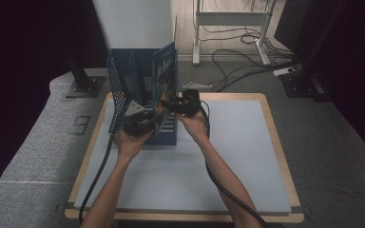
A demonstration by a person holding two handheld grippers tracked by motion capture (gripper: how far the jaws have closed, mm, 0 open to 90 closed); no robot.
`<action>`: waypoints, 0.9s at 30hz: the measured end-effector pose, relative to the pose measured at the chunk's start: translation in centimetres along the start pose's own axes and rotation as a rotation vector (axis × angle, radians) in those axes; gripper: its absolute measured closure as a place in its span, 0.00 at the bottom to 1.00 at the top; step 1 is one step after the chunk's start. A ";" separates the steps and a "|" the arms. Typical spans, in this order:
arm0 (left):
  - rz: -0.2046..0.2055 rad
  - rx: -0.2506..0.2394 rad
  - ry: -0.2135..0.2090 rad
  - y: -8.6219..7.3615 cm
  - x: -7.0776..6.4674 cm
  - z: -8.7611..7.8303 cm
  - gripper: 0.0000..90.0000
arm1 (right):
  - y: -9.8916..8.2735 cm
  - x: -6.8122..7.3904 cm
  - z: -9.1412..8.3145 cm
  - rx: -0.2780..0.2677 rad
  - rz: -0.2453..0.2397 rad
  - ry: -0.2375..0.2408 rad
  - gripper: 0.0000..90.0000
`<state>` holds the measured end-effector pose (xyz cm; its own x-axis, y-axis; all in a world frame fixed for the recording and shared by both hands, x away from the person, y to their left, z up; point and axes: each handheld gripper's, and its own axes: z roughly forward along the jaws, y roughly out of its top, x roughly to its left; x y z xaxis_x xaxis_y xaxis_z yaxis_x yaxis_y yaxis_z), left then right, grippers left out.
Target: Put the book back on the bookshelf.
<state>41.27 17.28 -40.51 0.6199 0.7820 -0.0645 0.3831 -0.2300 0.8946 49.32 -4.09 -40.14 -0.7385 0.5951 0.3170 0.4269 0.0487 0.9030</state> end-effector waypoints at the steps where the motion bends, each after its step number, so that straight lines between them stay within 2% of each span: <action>1: -0.001 0.004 0.001 -0.2 0.1 0.0 0.74 | -0.1 0.1 0.1 0.007 -0.003 0.005 0.49; 4: 0.003 0.024 0.005 -0.4 0.3 0.0 0.75 | -0.7 0.5 0.3 0.029 -0.023 0.021 0.48; 7: -0.011 0.010 -0.007 -0.2 0.6 -0.4 0.76 | -1.5 0.7 0.6 0.044 -0.036 0.021 0.46; 12: -0.043 -0.020 -0.068 0.9 1.3 -1.4 0.77 | -2.5 0.3 0.7 0.066 -0.022 0.021 0.45; 14: -0.043 -0.026 -0.076 1.5 1.2 -1.5 0.77 | -2.9 0.1 0.7 0.070 -0.015 0.019 0.46; 18: -0.020 -0.021 -0.057 3.0 0.7 -1.6 0.75 | -3.7 0.0 0.6 0.076 -0.004 0.029 0.46; 23: -0.013 -0.018 -0.031 5.2 0.2 -1.6 0.74 | -4.2 0.3 0.3 0.082 -0.012 0.042 0.45; 27: 0.004 -0.003 0.015 7.2 -0.2 -1.5 0.73 | -4.5 0.7 0.1 0.083 -0.016 0.058 0.45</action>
<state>42.92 16.35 -33.37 0.6112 0.7896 -0.0541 0.3783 -0.2315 0.8963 46.92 -3.82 -44.02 -0.7735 0.5464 0.3211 0.4549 0.1259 0.8816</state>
